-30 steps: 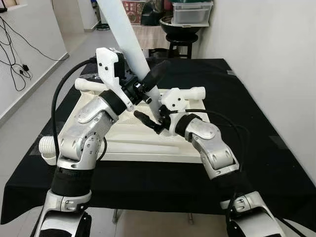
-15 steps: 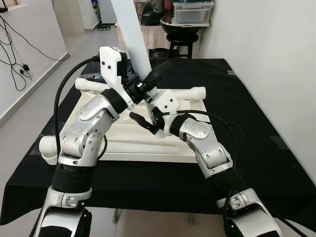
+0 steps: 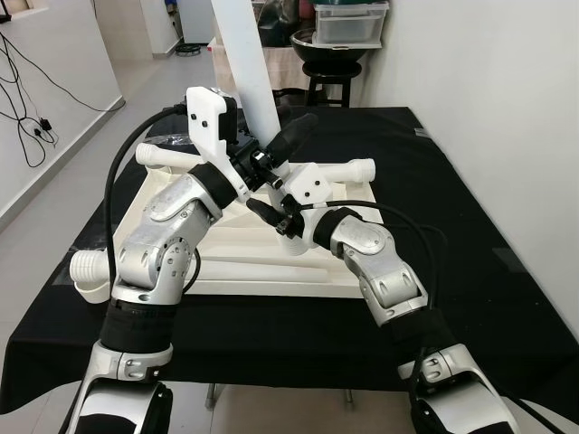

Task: Building children table

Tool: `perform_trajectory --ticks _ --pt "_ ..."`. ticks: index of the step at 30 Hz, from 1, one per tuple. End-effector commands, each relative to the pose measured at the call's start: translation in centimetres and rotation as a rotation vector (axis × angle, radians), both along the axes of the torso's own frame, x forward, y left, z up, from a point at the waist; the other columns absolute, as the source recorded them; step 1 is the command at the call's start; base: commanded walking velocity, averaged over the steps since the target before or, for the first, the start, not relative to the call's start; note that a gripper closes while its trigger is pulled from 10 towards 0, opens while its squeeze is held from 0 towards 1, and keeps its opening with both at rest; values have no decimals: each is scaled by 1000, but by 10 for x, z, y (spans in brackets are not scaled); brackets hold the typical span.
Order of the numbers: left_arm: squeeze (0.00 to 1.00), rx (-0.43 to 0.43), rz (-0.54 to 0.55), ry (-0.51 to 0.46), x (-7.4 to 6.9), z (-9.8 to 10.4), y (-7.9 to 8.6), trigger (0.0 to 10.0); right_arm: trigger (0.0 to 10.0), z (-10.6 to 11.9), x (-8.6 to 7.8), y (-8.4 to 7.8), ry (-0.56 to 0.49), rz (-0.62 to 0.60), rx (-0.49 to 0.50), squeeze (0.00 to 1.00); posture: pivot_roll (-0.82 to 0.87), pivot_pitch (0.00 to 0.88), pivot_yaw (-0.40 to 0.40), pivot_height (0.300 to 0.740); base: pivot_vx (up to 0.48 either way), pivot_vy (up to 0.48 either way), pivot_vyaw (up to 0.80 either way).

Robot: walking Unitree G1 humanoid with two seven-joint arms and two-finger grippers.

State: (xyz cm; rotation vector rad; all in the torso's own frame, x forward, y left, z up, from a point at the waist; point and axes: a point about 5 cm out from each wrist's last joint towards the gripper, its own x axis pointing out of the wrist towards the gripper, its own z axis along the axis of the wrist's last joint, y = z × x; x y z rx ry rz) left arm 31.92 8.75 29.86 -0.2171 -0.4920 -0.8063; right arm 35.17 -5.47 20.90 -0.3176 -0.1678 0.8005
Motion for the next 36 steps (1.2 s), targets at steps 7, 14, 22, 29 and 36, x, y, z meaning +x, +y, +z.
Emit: perform_trajectory --ticks 7,14,22,29,36 --pt "1000 -8 -14 -17 -2 3 2 10000 0 7 8 -8 -4 -68 26 0 -52 0 -29 740 0 0 0" --pt "1000 -13 168 27 -2 -6 60 10000 0 26 29 -55 13 -297 232 0 -44 0 -33 740 0 0 0" --pt "1000 -46 220 49 -2 -8 75 10000 0 26 31 -61 16 -313 247 0 -40 0 -35 740 0 0 0" --pt "0 -65 500 148 -5 -38 111 10000 10000 21 34 -90 54 -424 321 0 -15 0 -33 740 0 0 0" --pt "0 75 493 227 -21 -77 87 10000 10000 27 31 -106 73 -434 420 0 -6 0 -53 740 0 0 0"
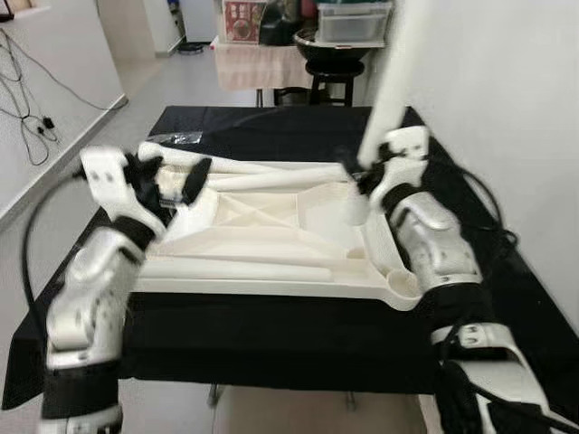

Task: Building children table

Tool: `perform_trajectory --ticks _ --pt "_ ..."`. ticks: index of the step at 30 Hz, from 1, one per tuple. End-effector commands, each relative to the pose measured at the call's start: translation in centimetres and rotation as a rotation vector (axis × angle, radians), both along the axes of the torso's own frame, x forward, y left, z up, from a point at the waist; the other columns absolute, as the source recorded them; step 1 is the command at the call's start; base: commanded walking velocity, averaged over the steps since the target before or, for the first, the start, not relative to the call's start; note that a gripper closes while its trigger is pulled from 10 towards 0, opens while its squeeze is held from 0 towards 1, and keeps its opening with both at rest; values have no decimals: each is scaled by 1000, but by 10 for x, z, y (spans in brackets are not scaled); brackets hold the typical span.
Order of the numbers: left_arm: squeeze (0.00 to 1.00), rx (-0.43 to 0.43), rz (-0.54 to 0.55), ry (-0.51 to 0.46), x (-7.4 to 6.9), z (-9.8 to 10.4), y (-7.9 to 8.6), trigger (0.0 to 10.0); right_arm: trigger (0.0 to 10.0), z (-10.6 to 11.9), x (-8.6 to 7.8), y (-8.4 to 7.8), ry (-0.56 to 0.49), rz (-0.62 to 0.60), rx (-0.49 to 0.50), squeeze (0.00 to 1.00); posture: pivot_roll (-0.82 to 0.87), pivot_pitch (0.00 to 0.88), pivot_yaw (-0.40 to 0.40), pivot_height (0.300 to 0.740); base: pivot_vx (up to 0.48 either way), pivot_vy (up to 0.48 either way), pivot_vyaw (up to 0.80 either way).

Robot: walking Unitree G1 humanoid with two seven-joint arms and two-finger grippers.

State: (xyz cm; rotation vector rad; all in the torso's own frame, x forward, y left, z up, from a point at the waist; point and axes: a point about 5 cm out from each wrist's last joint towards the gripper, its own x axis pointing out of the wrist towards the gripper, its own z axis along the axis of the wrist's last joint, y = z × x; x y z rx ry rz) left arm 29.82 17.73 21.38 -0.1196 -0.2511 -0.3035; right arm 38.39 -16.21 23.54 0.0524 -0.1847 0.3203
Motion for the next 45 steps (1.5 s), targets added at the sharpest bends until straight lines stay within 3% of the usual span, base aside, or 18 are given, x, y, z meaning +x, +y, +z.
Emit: perform_trajectory --ticks 1,5,8,10,11,15,18,21,26,34,38,45 --pt "0 31 -43 6 -4 -1 -13 10000 10000 1 -2 1 2 19 41 0 -2 0 -65 740 0 0 0" --pt "0 49 -87 48 -9 -11 -26 10000 10000 1 -7 2 -2 21 28 0 3 0 -76 740 0 0 0" --pt "0 63 -91 57 -16 -21 -36 10000 10000 -6 -17 8 -20 91 -27 0 2 0 -72 740 0 0 0" --pt "0 24 -120 74 -21 -31 -44 10000 10000 -16 -40 21 -52 338 -6 0 -1 0 -46 740 0 0 0" --pt "0 1 -150 91 -24 -35 -48 10000 10000 -20 -47 23 -59 399 4 0 -3 2 -39 740 0 0 0" --pt "0 -6 -195 103 -30 -36 -51 10000 10000 -28 -58 28 -32 449 14 0 -6 5 -31 740 0 0 0" --pt "0 12 -274 145 -41 -44 -55 10000 10000 -44 -86 41 2 602 -65 0 -8 40 -18 740 0 -452 0" --pt "0 4 -287 164 -47 -48 -55 10000 10000 -50 -94 45 23 619 -82 0 -8 61 -23 740 0 -471 0" --pt "0 2 -266 174 -53 -52 -54 10000 10000 -46 -91 44 13 571 -65 0 1 73 -28 740 0 -449 0" --pt "0 19 -187 178 -49 -52 -48 10000 10000 -37 -86 44 -19 561 -72 0 2 78 -34 740 0 0 0" --pt "0 60 -138 215 -48 -58 -44 10000 10000 -19 -80 49 -61 564 -101 0 -2 86 -43 740 0 0 0" --pt "0 100 -97 216 -51 -60 -43 10000 10000 -14 -73 57 -73 556 -126 0 -1 109 -53 740 0 0 0"
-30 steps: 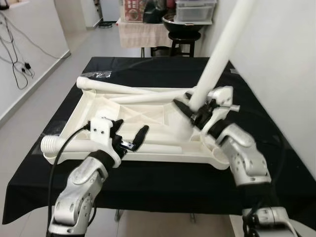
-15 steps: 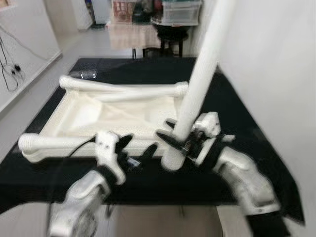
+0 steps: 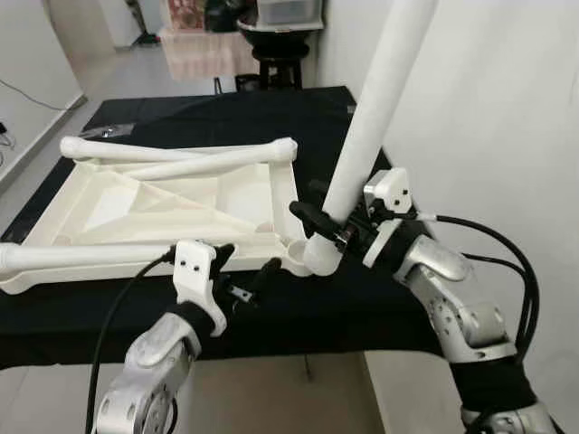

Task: Building children table

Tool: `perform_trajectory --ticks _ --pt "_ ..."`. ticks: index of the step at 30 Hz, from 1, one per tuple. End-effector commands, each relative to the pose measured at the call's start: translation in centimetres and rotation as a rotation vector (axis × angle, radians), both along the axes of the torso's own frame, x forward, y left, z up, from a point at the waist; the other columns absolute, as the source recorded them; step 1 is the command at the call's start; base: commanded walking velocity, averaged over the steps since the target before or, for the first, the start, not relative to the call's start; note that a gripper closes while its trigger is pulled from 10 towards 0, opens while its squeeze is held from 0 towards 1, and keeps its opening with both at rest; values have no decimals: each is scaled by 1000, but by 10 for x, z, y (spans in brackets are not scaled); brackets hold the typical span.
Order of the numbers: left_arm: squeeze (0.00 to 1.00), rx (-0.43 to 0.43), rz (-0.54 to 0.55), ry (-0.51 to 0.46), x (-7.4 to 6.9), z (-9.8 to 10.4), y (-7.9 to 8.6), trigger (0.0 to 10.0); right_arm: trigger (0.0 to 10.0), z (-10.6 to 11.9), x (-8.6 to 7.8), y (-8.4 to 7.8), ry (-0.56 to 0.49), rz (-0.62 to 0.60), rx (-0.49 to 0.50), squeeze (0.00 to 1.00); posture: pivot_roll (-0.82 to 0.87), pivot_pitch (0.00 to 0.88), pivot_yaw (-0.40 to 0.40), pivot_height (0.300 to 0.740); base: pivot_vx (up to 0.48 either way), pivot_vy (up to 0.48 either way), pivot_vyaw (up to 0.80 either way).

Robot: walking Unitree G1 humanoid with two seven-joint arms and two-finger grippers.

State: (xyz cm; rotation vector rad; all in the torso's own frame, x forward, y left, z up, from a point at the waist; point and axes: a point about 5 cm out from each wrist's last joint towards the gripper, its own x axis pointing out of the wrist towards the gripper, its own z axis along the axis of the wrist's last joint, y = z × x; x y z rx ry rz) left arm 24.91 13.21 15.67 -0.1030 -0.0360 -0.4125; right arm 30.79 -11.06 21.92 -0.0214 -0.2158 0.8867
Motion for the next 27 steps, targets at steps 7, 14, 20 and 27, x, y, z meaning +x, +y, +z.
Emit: perform_trajectory --ticks 7,14,20,27 --pt "0 94 55 -17 -4 1 4 10000 10000 -4 26 12 15 -100 -76 0 13 131 -59 740 0 0 0" --pt "0 147 58 -40 -9 2 3 10000 10000 5 49 -2 46 -244 7 0 32 180 -76 740 0 0 663" --pt "0 134 23 -35 -15 4 0 10000 10000 7 43 -13 53 -204 55 0 28 193 -72 740 0 0 0" --pt "0 140 -146 -39 -24 3 -19 10000 10000 8 38 -31 42 -38 119 0 29 190 -57 740 0 0 0"
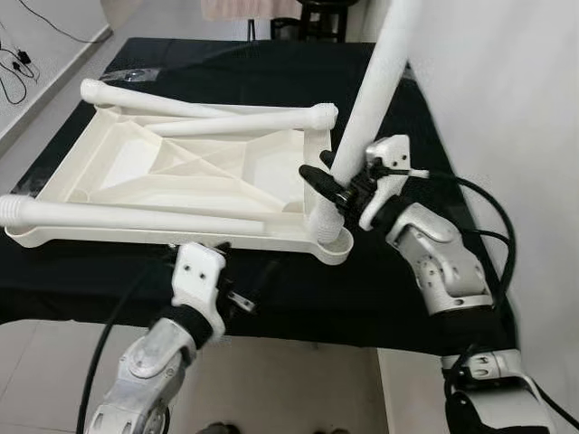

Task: Building children table

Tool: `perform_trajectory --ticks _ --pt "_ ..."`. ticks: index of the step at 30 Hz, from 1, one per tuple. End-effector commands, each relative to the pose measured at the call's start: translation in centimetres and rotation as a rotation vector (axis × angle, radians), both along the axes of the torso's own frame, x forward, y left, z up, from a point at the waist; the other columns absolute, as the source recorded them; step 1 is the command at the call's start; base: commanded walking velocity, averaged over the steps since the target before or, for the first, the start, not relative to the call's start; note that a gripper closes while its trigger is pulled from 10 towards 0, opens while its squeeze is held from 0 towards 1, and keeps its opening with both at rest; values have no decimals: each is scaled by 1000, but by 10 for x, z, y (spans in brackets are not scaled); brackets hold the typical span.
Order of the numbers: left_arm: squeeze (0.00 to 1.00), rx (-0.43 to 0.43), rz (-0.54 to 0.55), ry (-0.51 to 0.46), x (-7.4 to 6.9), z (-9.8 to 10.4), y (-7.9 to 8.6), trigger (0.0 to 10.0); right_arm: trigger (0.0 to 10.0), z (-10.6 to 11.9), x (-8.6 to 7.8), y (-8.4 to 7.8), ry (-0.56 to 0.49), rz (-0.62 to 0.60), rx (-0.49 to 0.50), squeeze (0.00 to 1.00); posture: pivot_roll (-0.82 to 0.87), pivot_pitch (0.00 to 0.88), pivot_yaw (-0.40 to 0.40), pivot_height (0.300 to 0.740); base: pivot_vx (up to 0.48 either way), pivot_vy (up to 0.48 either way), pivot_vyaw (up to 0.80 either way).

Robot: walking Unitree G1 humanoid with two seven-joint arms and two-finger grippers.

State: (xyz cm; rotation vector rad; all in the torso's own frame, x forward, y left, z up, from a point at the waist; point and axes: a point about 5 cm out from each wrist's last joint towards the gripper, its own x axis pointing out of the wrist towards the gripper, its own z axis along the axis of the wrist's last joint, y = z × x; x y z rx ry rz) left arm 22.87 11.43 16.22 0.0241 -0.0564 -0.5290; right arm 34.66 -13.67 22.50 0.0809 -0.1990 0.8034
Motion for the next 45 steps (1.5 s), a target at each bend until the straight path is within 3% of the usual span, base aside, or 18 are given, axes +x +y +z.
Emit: perform_trajectory --ticks 1,9,13,21,24,29,45 --pt "0 29 -39 14 -4 -4 -2 10000 10000 2 0 -7 -20 41 28 0 29 190 -57 740 0 0 0" --pt "0 63 -94 16 -11 -7 -4 10000 10000 8 0 -12 -58 138 -5 0 40 202 -45 740 0 0 0" --pt "0 48 -170 61 -22 -14 -5 10000 10000 6 10 -1 -61 197 -69 0 60 222 -33 740 0 0 0" --pt "0 43 -222 82 -32 -13 -5 10000 10000 9 16 -1 -65 280 -118 0 86 266 -24 740 0 0 0" --pt "0 32 -242 102 -40 -13 -4 10000 10000 11 15 -5 -62 377 -178 0 92 293 -18 740 0 0 0" --pt "0 25 -254 113 -44 -12 -4 10000 10000 14 17 -12 -60 409 -198 0 102 311 -16 740 0 0 0" --pt "0 22 -281 134 -53 -9 -2 10000 10000 12 12 -31 -19 550 -202 0 111 342 -2 740 0 0 0"
